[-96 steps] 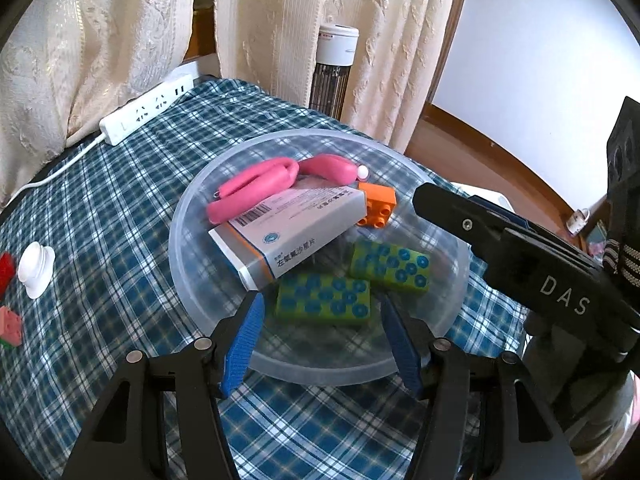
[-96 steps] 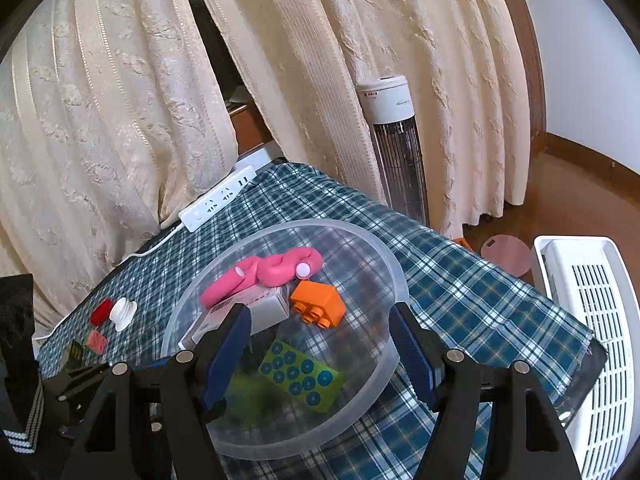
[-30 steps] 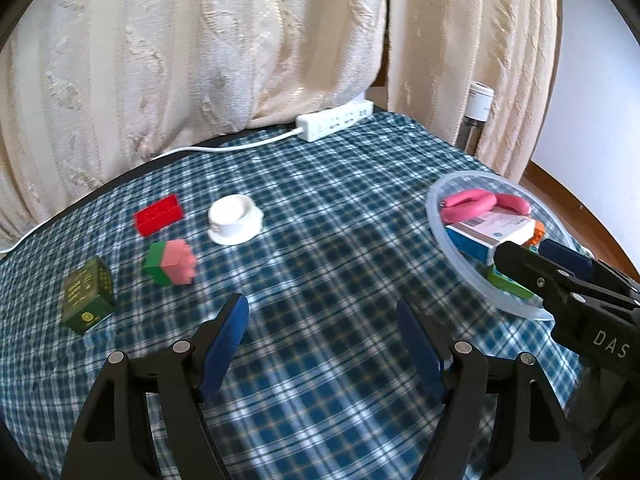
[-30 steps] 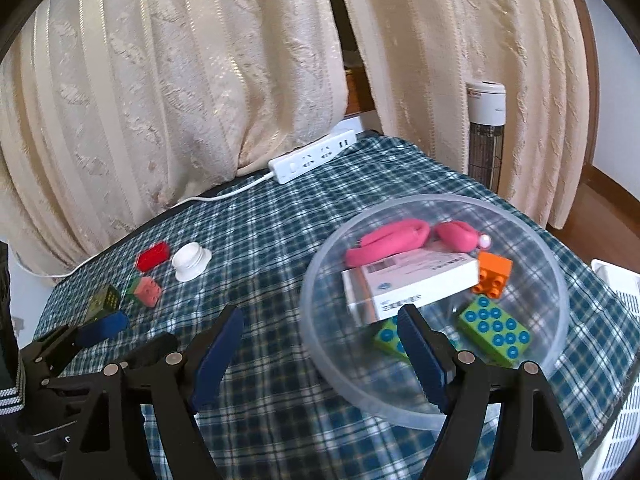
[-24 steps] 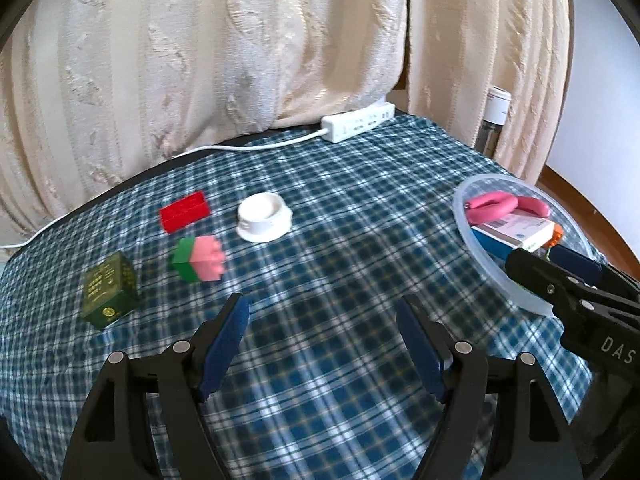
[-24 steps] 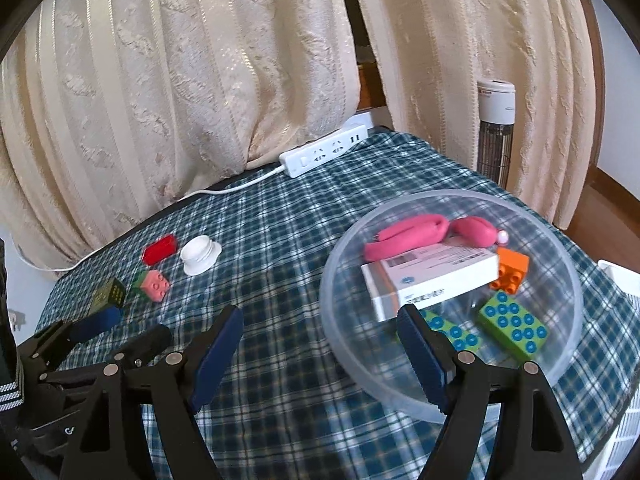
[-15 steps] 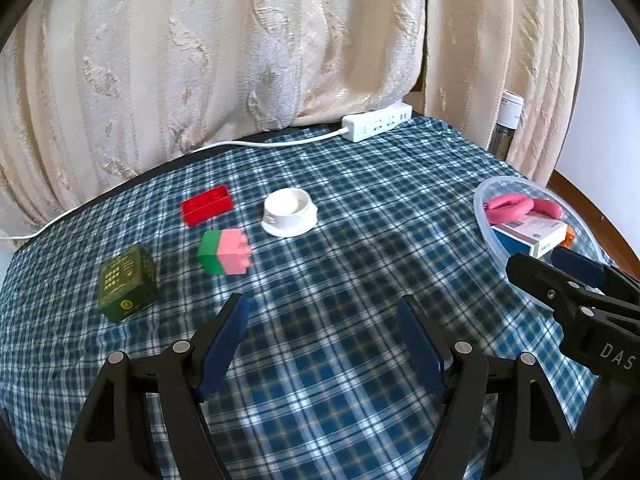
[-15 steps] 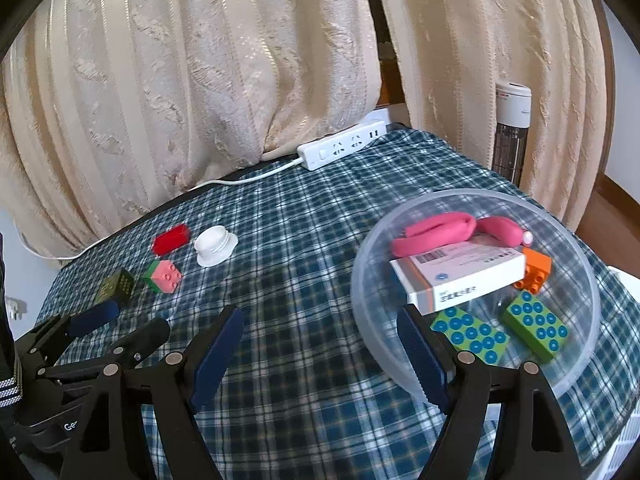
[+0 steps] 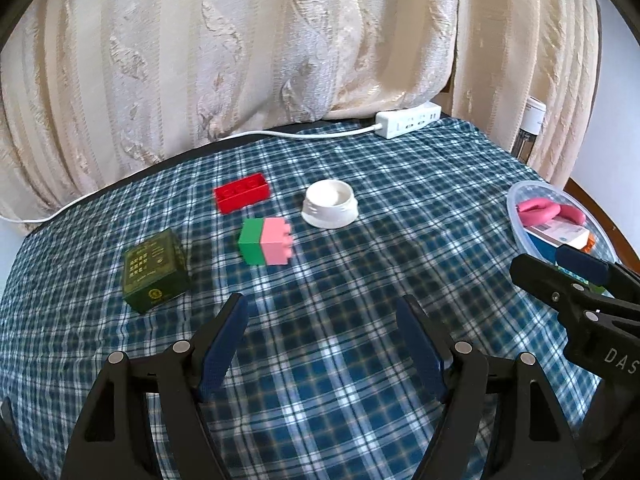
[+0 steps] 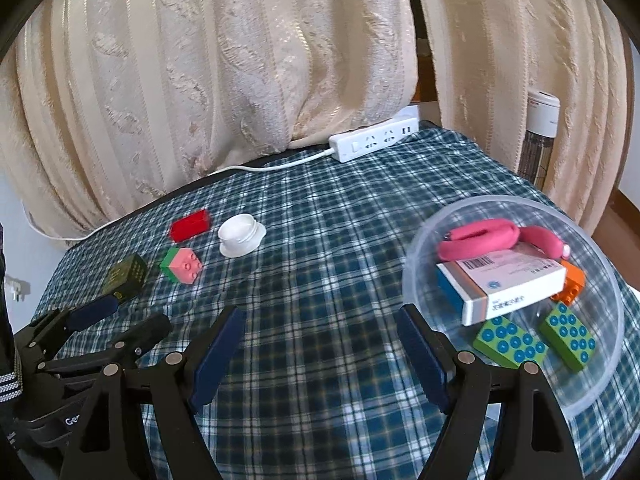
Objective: Organize objects
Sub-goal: 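Withdraw both tools from the bowl toward the remaining toys, then lower the left tool around the dark green tea box while the right tool approaches the green-pink block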
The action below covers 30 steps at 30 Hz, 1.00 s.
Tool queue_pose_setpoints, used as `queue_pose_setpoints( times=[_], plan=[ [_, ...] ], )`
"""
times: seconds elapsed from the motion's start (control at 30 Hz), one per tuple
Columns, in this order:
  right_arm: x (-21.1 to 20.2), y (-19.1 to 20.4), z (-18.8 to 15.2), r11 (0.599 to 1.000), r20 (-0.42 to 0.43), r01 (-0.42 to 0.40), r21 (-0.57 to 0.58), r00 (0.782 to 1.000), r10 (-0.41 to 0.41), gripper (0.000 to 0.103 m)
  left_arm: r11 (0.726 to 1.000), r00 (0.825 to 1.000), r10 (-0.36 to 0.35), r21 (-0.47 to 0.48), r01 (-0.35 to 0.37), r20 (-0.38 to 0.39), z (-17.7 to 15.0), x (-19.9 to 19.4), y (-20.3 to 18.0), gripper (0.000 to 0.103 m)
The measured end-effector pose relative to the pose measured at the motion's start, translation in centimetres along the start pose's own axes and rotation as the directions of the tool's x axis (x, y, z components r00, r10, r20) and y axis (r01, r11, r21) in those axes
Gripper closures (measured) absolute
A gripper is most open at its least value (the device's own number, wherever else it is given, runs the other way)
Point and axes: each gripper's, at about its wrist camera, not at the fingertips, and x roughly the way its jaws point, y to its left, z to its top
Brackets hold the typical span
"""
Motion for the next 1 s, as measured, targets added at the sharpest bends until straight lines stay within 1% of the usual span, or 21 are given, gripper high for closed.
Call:
queue_pose_setpoints(
  times=[0.63, 0.77, 0.9, 0.97, 1.0],
  plan=[
    [3.2, 2.3, 1.3, 0.999, -0.044, -0.029, -0.028, 0.999, 0.028, 0.021, 0.998, 0.998, 0.048, -0.041, -0.050, -0.046, 0.0, 1.8, 3.4, 0.026],
    [4.1, 2.8, 1.7, 0.999, -0.055, -0.035, -0.038, 0.998, 0.033, 0.021, 0.996, 0.996, 0.051, -0.069, -0.056, -0.069, 0.0, 2.5, 4.7, 0.026],
    [5.0, 3.2, 2.1, 0.998, -0.072, -0.045, -0.047, 0.997, 0.041, 0.020, 0.991, 0.994, 0.044, -0.120, -0.056, -0.100, -0.2, 3.2, 6.6, 0.026],
    [5.6, 3.3, 2.1, 0.997, -0.083, -0.053, -0.049, 0.995, 0.049, 0.014, 0.987, 0.993, 0.056, -0.146, -0.072, -0.108, -0.3, 3.5, 7.8, 0.026],
    [5.8, 3.4, 2.1, 0.997, -0.086, -0.055, -0.046, 0.995, 0.051, 0.013, 0.984, 0.992, 0.062, -0.158, -0.079, -0.110, -0.4, 3.6, 8.3, 0.026]
  ],
)
